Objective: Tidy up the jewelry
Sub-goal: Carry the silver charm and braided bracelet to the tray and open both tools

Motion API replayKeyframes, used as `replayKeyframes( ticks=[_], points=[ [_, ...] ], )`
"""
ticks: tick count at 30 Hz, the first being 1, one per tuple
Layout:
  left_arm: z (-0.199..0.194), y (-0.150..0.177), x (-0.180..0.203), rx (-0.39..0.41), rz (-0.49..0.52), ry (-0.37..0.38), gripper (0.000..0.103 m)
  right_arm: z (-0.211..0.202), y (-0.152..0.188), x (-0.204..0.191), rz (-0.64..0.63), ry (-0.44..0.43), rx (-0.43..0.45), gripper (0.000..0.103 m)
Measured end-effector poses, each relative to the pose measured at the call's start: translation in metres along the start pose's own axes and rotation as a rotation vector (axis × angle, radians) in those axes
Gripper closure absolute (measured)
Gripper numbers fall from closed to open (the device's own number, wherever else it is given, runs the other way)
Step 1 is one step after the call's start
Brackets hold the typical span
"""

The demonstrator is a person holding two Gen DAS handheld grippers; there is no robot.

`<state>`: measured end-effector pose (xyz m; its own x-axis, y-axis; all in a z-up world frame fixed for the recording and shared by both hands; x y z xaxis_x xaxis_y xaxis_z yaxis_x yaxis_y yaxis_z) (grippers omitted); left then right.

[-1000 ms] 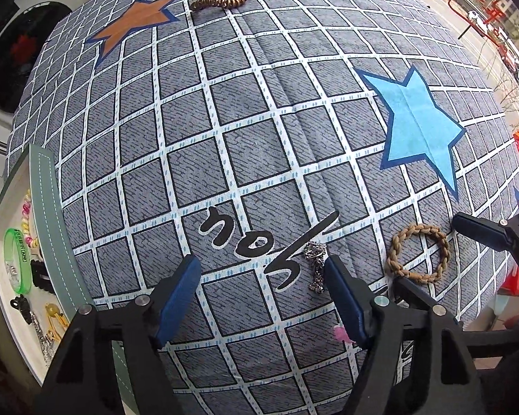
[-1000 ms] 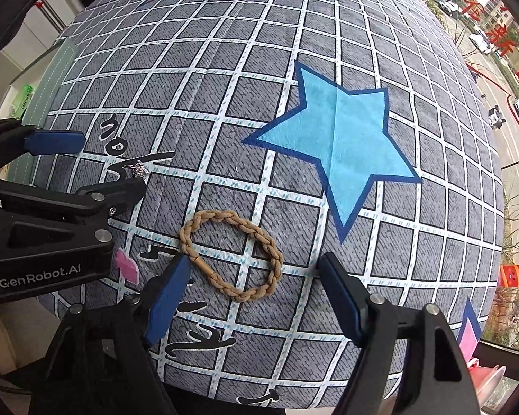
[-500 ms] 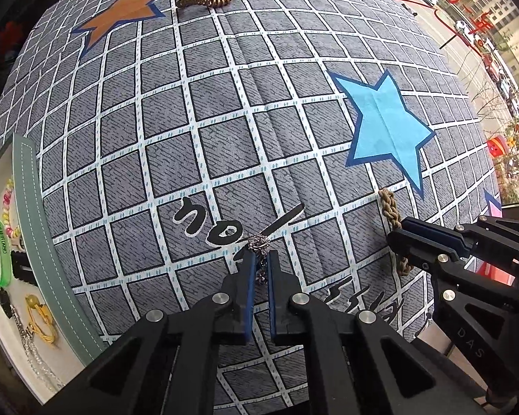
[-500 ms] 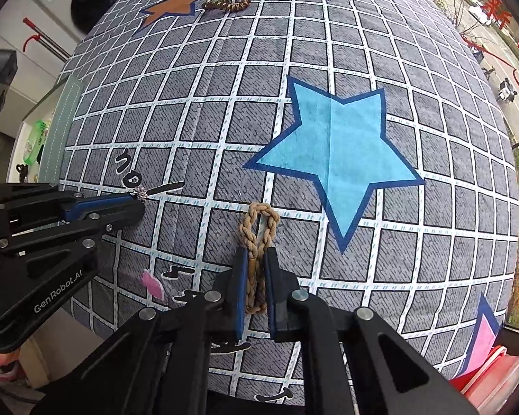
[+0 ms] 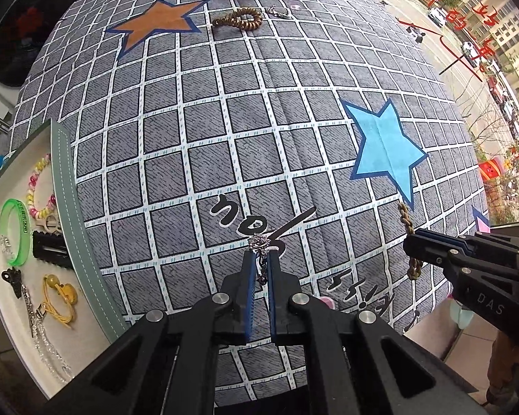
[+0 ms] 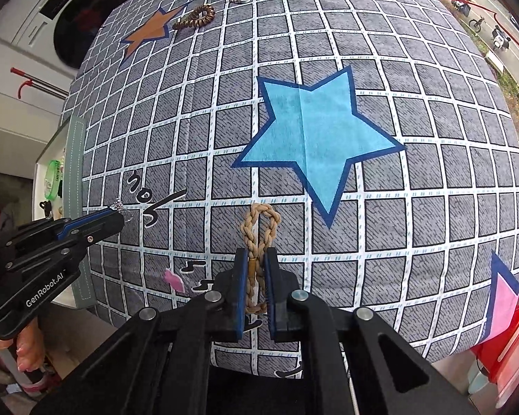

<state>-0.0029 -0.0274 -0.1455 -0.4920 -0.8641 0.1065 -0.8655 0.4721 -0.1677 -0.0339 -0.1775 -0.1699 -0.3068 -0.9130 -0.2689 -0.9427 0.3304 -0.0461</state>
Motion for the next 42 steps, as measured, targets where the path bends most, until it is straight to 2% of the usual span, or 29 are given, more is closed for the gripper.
replayKeyframes(
  ticks=[9,16,23,33,42],
  points=[
    [-0.031,0.021,-0.029,0.057,-0.054,-0.034,0.090,-0.010,-0.002,-0.013,-0.021,0.002,-0.008,0.093],
    [-0.039,0.026,-0.047,0.093,-0.125,-0.054,0.090,-0.017,-0.005,-0.046,-0.097,-0.013,0.000,0.093],
    [-0.052,0.045,-0.076,0.123,-0.212,-0.077,0.090,-0.021,-0.005,-0.092,-0.199,-0.042,0.000,0.093],
    [-0.060,0.095,-0.122,0.115,-0.345,-0.114,0.090,-0.010,0.013,-0.163,-0.357,-0.084,-0.035,0.093],
    [-0.051,0.137,-0.150,0.076,-0.428,-0.130,0.090,0.005,0.039,-0.210,-0.465,-0.114,-0.094,0.093]
  ],
)
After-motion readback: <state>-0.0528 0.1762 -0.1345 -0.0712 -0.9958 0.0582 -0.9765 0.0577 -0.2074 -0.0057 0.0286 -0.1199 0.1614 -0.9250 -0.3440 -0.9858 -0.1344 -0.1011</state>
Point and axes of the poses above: each gripper's, at about its wrist camera, not at the fingertips, and z roughly the way its jaws point, x to its right, y to its underside, the point moved 3 cm from there along z, roughly the way its jaws point, and after that the axes turned 11 degrees about z, right-handed, at the moved point
